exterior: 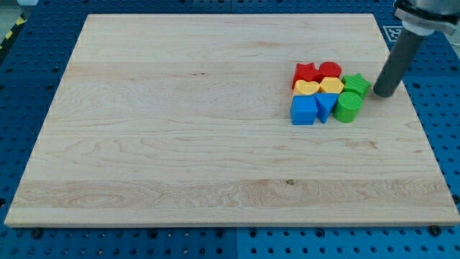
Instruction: Push the group of blocks slightly to the center of the board
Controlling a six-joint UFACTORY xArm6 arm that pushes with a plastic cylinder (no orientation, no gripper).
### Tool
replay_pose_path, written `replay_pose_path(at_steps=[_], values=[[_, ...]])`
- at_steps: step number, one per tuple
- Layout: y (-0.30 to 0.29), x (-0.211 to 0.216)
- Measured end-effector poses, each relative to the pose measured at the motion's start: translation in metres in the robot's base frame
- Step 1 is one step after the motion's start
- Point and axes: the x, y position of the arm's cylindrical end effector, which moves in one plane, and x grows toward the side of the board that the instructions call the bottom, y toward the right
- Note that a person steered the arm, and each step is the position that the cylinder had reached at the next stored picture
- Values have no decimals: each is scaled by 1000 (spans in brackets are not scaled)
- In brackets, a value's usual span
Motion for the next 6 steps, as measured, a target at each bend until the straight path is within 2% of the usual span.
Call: replay_pose_path(at_steps=[1, 4, 6], values=[[-4, 32], [-86, 39], [-136, 66]])
